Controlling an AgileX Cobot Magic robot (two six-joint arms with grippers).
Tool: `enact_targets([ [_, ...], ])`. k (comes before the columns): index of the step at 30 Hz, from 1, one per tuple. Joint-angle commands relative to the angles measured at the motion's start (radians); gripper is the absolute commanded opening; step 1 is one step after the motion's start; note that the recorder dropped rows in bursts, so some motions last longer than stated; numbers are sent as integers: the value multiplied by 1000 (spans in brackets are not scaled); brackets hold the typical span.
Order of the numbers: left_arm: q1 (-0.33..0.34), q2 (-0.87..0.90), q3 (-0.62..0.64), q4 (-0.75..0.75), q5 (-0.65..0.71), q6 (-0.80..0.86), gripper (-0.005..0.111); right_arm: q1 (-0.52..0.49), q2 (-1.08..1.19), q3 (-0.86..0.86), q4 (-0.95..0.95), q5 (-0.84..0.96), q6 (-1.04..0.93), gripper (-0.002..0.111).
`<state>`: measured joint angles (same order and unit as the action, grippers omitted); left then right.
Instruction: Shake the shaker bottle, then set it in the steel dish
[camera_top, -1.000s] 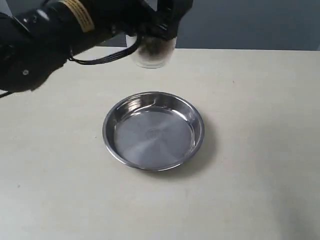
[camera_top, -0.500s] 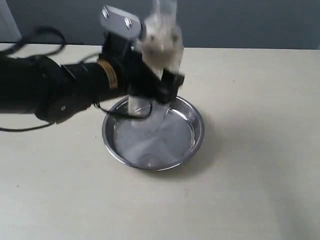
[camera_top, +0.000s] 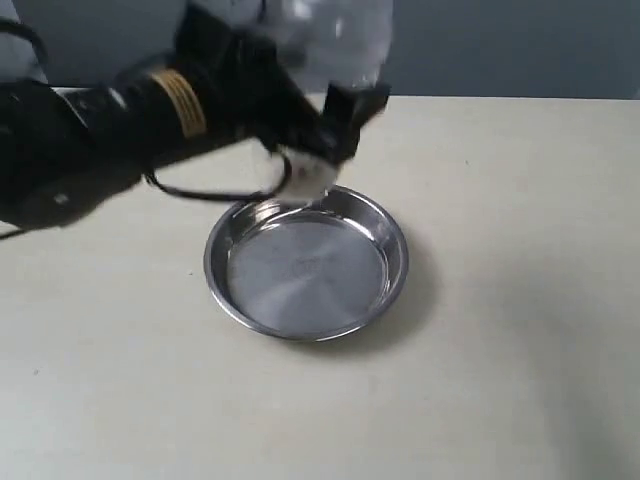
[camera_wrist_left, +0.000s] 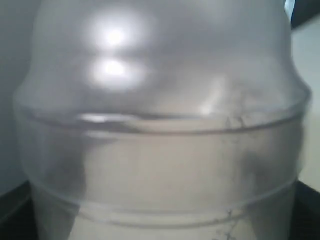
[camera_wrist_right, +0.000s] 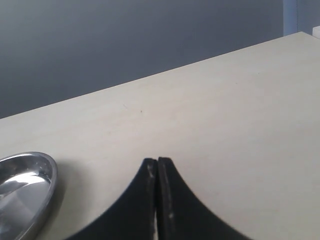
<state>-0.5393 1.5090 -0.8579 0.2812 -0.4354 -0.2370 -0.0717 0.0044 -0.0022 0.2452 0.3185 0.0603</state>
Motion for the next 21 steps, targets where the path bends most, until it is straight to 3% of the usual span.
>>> enact_targets([
  [1,7,129,102,-176,-3,-4,0,2,-4,2,0,-11,-3,-1],
  [3,-16,99,107,-111,-182,-103,0,2,-4,2,0,-11,-3,-1],
  [4,-23,40,81,-19,-299,-55,0,2,-4,2,0,-11,-3,-1],
  [5,-23,-26,34,37,-320,30,0,2,-4,2,0,-11,-3,-1],
  [6,-23,-67,-7,7,-236,73,0,2,-4,2,0,-11,-3,-1],
  [8,-15,-51,-35,-178,61,116,0,2,-4,2,0,-11,-3,-1],
  [10,11,59,56,-272,158,188,0,2,-4,2,0,-11,-3,-1],
  [13,-14,100,99,-276,41,173,0,2,-4,2,0,-11,-3,-1],
  [16,-54,-74,22,-148,-81,187,0,2,-4,2,0,-11,-3,-1],
  [19,-33,-45,70,-268,-5,237,0,2,-4,2,1,-11,-3,-1],
  [20,0,69,140,-398,-17,224,0,2,-4,2,1,-11,-3,-1],
  [21,-3,76,138,-389,-64,168,0,2,-4,2,1,-11,-3,-1],
])
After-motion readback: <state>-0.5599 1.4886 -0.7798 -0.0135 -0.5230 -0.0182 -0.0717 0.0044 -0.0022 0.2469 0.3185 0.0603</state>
